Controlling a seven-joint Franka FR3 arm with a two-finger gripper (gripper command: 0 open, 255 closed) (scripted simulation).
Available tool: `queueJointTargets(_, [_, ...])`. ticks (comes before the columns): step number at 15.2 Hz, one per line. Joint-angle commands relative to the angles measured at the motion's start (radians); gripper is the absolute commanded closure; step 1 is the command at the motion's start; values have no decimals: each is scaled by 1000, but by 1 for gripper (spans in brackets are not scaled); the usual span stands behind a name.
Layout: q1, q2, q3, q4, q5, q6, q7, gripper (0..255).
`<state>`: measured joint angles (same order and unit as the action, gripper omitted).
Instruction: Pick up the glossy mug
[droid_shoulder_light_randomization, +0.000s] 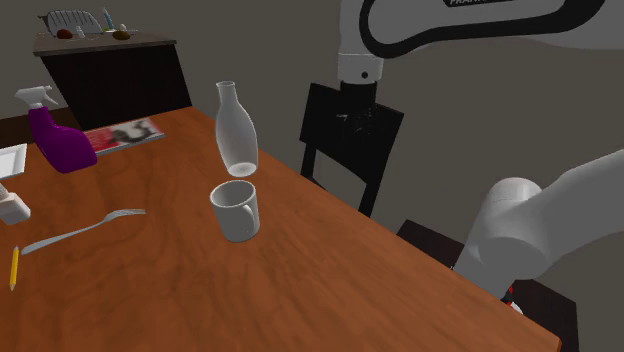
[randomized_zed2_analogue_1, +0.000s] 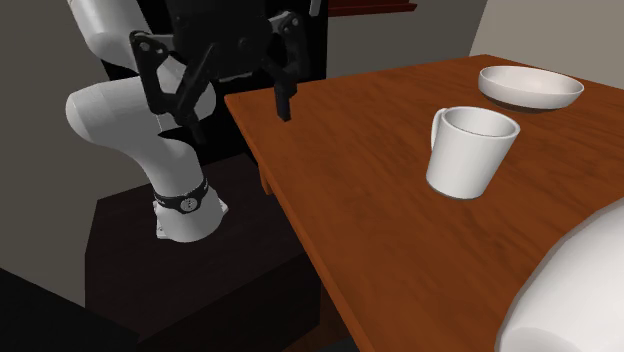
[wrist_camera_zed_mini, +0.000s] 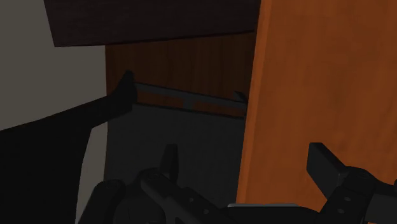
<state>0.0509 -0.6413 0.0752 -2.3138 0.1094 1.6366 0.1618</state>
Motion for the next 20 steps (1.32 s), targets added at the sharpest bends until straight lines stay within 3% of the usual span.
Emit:
queueJointTargets(1, [15, 40, 39, 20, 22, 29, 41, 0])
queueJointTargets(10, [58, 280, 191, 214, 49, 114, 213, 0])
queueJointTargets(18, [95, 540, 311, 466, -18, 145, 384, 0])
queueJointTargets(20, [97, 543, 312, 456, -19, 158, 385, 0])
